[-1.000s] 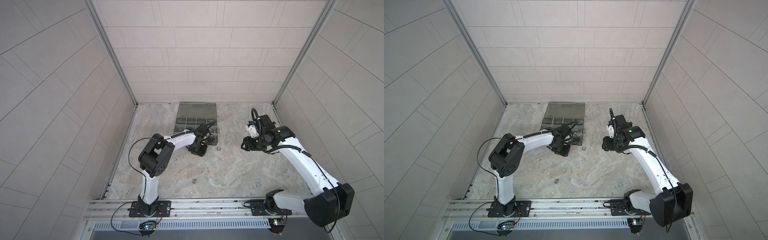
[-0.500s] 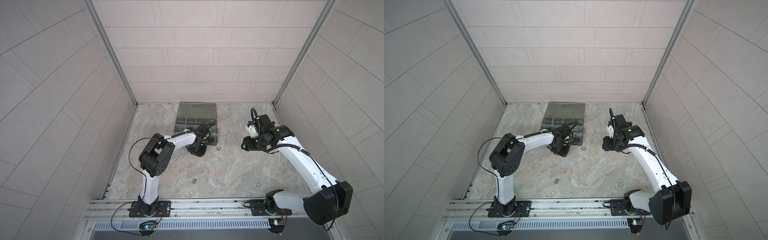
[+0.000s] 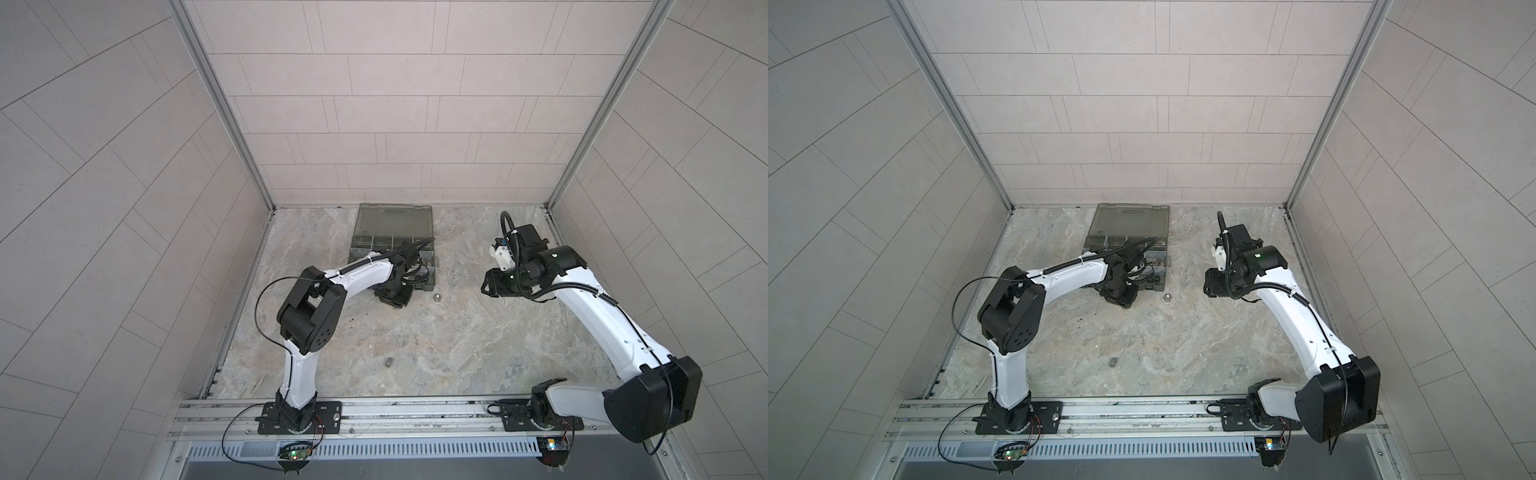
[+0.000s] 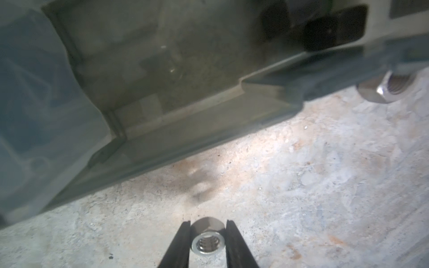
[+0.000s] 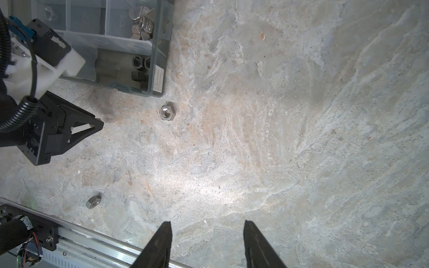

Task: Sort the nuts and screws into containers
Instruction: 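Lift the nut with the left gripper while the right gripper nears the box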

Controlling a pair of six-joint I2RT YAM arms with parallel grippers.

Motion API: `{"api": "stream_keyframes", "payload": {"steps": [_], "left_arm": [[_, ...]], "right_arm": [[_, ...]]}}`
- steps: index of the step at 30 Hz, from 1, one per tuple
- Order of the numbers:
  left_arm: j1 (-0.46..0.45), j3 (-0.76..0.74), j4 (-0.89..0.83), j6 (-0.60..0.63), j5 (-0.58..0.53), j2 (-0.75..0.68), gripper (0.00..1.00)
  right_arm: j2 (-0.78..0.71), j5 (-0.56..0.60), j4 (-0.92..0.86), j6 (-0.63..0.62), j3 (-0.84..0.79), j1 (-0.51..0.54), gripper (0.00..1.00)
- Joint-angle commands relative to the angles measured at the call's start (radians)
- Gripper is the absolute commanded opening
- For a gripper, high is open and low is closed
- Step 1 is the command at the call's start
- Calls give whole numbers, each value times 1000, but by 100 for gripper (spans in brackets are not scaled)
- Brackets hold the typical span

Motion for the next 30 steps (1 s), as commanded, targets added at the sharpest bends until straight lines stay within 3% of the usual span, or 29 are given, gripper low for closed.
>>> {"api": "stream_keyframes", "payload": {"steps": [1,9,18,30], "left_arm": [[16,48,-57,19,-23,-45,30],[89,136,-102,45,-35,-65,30],[231,229,-124,76,-37,-41,30],[377,354,-115,81,-5,56,30]], "right_arm": [[15,-6,1,-6,35,-4,51],[84,-57,31,-8,96,-1,52],[211,-128,68,-9,207,68,55],[470,-145,61,8,487,164,57]]}}
